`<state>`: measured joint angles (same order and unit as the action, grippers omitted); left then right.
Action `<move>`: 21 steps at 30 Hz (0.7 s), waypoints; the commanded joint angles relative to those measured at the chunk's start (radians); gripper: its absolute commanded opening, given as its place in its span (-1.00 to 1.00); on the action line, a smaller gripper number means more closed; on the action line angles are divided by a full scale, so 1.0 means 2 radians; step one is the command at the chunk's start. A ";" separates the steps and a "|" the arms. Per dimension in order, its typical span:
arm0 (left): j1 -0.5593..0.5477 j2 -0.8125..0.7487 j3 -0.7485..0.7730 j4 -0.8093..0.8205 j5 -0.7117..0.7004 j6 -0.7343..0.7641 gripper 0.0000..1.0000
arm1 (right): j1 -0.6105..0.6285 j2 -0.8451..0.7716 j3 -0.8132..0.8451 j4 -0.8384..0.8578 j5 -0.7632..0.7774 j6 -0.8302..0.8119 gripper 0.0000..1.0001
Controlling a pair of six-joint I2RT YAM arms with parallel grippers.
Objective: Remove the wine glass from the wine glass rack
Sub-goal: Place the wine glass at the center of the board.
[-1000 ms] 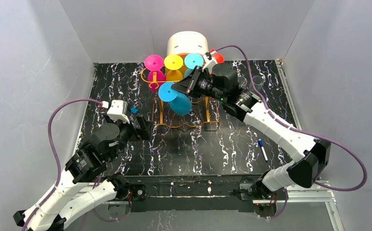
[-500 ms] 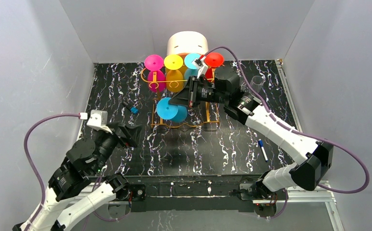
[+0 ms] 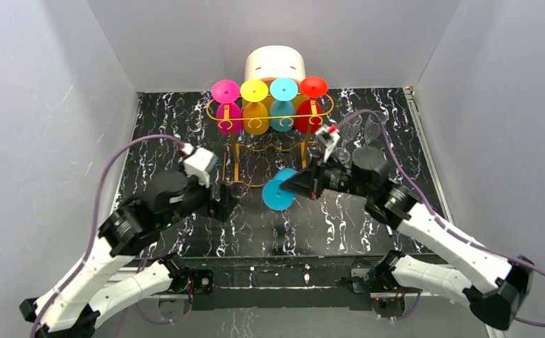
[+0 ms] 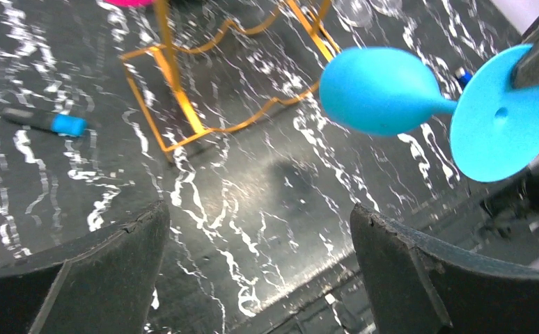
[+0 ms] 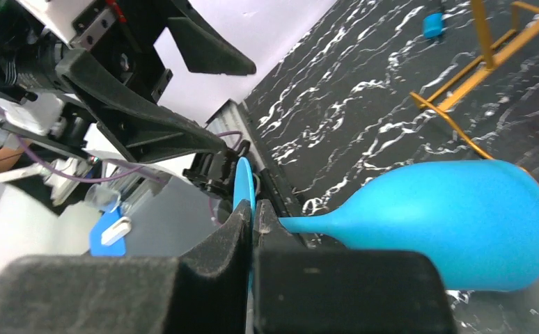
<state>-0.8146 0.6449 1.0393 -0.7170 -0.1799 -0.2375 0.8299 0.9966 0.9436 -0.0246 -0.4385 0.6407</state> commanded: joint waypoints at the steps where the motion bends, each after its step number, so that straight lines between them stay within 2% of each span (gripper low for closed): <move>1: 0.001 0.040 -0.018 0.035 0.142 -0.006 0.97 | 0.001 -0.109 -0.094 0.087 0.109 -0.004 -0.97; 4: 0.001 0.033 -0.038 0.101 0.183 -0.039 0.97 | 0.000 -0.175 -0.156 0.111 0.162 0.029 -0.97; 7: 0.001 0.036 -0.054 0.156 0.227 -0.067 0.97 | 0.000 -0.193 -0.177 0.116 0.193 0.051 -0.97; 14: 0.001 0.064 -0.128 0.309 0.314 -0.172 0.96 | 0.000 -0.137 -0.194 0.219 0.142 0.081 -0.97; 18: 0.000 0.056 -0.165 0.384 0.306 -0.218 0.87 | 0.000 -0.129 -0.201 0.261 0.105 0.085 -0.97; 21: 0.001 0.053 -0.183 0.422 0.284 -0.246 0.81 | -0.001 -0.124 -0.195 0.258 0.084 0.085 -0.97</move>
<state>-0.8146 0.7757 0.7006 -0.0654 0.3923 -0.6144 0.8307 0.7513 0.5373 0.3500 -0.1970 0.8001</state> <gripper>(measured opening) 0.928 0.076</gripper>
